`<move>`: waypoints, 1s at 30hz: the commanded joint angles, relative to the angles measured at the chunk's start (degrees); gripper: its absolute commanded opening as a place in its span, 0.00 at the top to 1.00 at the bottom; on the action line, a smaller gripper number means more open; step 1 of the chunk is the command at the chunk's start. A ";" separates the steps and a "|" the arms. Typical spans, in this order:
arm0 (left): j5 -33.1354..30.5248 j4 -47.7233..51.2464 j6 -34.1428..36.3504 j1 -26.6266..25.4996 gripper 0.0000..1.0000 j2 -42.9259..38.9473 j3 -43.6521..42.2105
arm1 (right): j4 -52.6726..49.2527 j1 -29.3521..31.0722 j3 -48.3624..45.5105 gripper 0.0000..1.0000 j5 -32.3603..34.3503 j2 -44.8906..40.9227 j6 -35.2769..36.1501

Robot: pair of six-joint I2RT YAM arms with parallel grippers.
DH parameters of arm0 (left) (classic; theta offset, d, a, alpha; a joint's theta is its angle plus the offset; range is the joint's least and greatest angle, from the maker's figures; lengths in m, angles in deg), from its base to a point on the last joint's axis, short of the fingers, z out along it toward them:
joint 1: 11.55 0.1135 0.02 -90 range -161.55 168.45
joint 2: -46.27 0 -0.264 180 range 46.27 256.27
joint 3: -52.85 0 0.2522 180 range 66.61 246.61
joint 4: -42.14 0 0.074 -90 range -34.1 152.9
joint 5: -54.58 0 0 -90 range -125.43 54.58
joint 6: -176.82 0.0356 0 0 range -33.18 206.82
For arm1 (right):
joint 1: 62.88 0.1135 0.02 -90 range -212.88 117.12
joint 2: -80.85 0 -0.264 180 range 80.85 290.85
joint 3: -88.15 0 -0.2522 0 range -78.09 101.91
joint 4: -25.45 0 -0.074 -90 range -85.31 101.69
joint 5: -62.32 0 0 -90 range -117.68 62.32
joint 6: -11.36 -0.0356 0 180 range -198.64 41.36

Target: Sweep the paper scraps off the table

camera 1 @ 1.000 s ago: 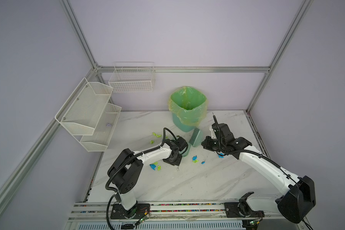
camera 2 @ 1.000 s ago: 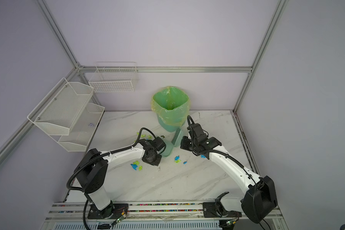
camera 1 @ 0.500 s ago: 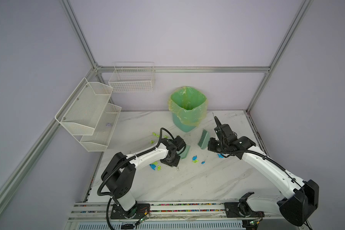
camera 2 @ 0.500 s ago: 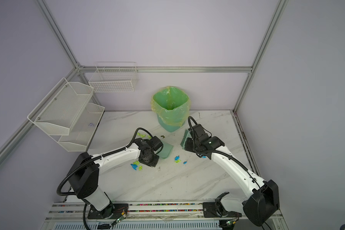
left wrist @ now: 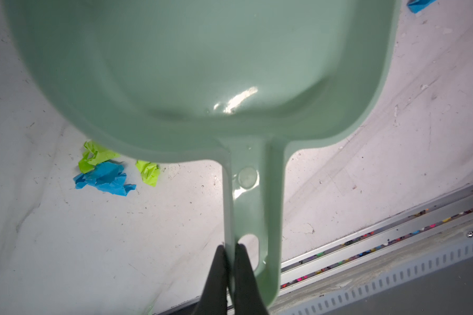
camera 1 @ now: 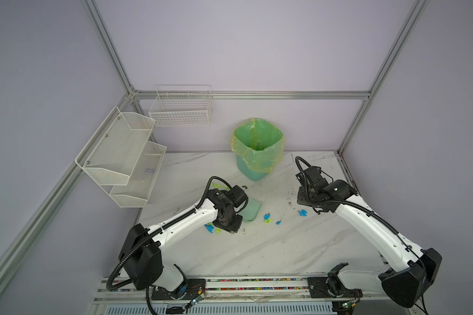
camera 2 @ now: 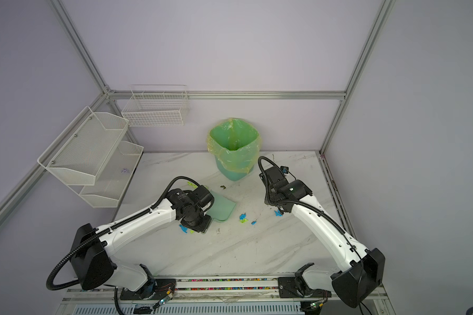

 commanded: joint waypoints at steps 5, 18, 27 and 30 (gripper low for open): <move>6.41 -0.59 3.09 -0.05 1.00 -2.60 -4.39 | -13.32 -0.11 1.98 1.00 7.13 3.48 -0.78; 9.96 -1.00 4.74 -0.37 1.00 -3.79 -6.17 | -15.12 -0.10 -1.93 1.00 -0.69 7.24 1.61; 8.85 1.66 2.08 -1.67 1.00 -3.68 -5.17 | -12.28 0.07 -1.37 1.00 -0.32 14.04 5.26; 6.80 2.61 1.34 -3.05 1.00 -1.56 -5.61 | -11.08 0.07 1.03 1.00 -0.67 17.17 7.83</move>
